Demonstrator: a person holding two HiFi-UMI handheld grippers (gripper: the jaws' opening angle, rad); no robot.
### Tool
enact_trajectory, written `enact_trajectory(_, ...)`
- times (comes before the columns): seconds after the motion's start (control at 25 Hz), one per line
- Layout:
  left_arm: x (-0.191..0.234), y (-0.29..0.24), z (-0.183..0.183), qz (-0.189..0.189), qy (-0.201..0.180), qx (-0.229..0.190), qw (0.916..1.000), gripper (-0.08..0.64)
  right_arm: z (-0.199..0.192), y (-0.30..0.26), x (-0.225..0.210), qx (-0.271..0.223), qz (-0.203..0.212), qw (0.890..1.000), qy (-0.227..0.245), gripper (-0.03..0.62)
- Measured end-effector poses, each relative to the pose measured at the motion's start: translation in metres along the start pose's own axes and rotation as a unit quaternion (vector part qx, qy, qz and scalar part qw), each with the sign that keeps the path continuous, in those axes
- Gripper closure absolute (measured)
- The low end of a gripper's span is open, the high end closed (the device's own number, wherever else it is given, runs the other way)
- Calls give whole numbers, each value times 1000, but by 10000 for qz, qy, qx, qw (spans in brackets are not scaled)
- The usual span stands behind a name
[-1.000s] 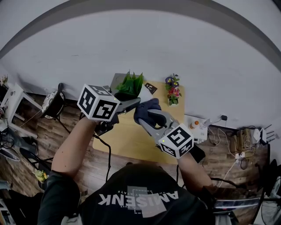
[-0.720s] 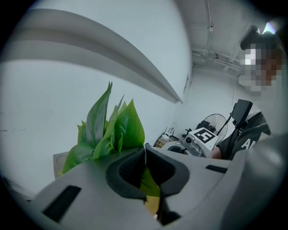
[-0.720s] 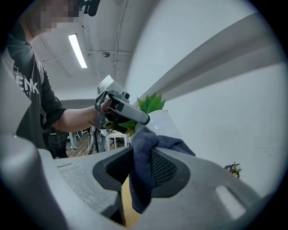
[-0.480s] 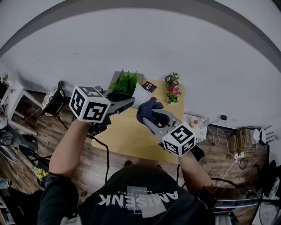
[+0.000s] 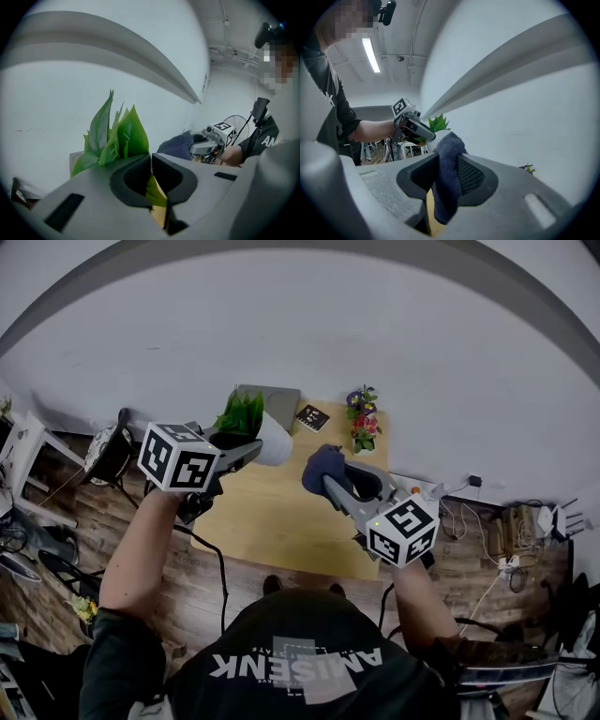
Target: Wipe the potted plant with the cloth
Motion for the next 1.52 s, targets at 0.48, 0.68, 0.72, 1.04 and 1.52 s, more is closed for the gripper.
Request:
enact_trajectory(0.48,40,-84,-55,940,-966,1076,9850,540,2,21,-11,-87,-533,9984,-156,479)
enact_trajectory(0.68,59,-122,-71,1027,-1183,1327,9787,538,2,25,-21,-43,-738,9970,-243,479)
enact_trajectory(0.72,62,-129,-75,1059,-1250,1393,9766,538,1,25,-23,-30,-773,9967,-260,479)
enact_trajectory(1.04,77,-180,-109,1310,-2059,1796,9530,534,-2,30,-41,-12,-1059,9938,-351,479)
enact_trajectory(1.52,67,-214,-159,1291,-2781,2261,9246,532,-10,33,-53,-10,-1199,9915,-495,479)
Point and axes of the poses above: the fingertips, and each gripper's own axes: y backward along the fingers, x to its left, z out of its top, the point moved 9 cm from there along y, backward along the fingers, and after that the axes turned 10 degrees about z, right-handed, at the moved point
